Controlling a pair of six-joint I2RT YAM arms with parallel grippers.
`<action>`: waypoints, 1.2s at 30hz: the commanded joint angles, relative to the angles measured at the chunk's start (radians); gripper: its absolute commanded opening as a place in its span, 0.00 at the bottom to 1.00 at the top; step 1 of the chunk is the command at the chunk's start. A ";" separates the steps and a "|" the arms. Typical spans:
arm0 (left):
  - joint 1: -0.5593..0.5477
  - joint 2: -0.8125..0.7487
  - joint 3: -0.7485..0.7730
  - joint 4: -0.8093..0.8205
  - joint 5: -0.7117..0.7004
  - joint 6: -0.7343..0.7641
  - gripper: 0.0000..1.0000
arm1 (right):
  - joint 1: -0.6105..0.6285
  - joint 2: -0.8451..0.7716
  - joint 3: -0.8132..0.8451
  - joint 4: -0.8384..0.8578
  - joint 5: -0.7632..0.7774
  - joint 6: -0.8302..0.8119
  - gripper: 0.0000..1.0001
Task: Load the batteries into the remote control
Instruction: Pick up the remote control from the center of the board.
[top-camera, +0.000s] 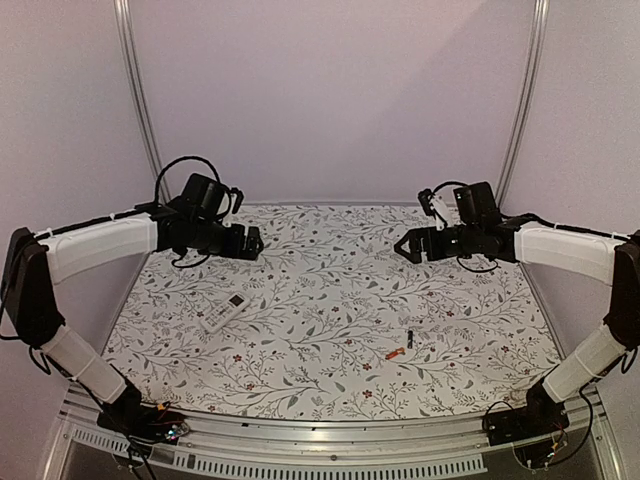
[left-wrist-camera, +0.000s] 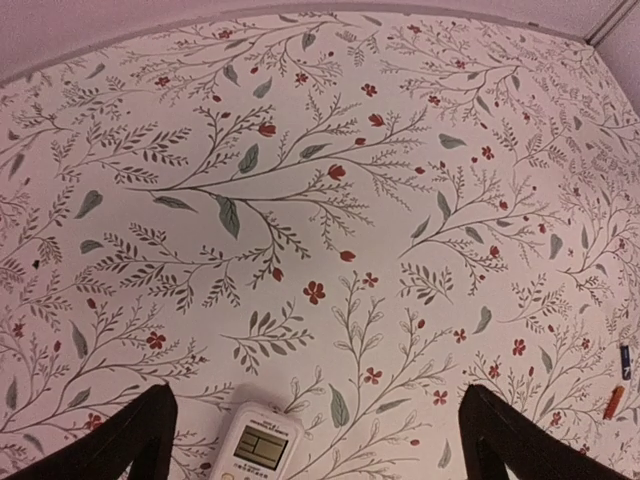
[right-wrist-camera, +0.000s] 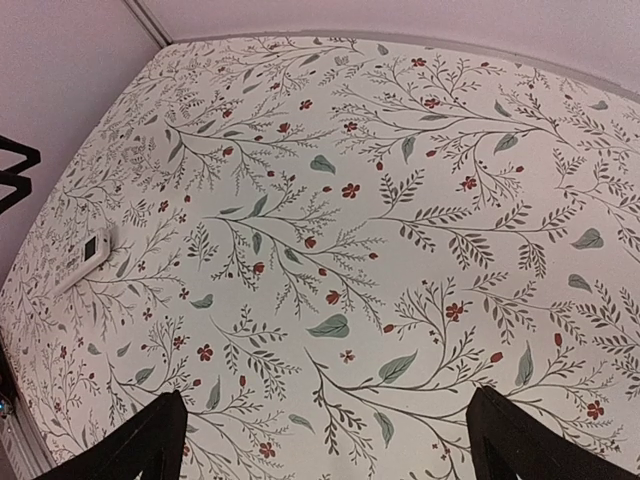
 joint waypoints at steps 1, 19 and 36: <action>-0.015 0.021 0.061 -0.173 -0.105 0.054 1.00 | 0.010 -0.015 -0.015 -0.035 -0.018 -0.033 0.99; 0.010 0.233 0.124 -0.505 -0.041 0.268 1.00 | 0.012 -0.014 -0.035 -0.025 -0.186 -0.055 0.99; 0.047 0.313 0.065 -0.494 0.006 0.319 0.87 | 0.013 -0.005 -0.021 -0.033 -0.206 -0.065 0.99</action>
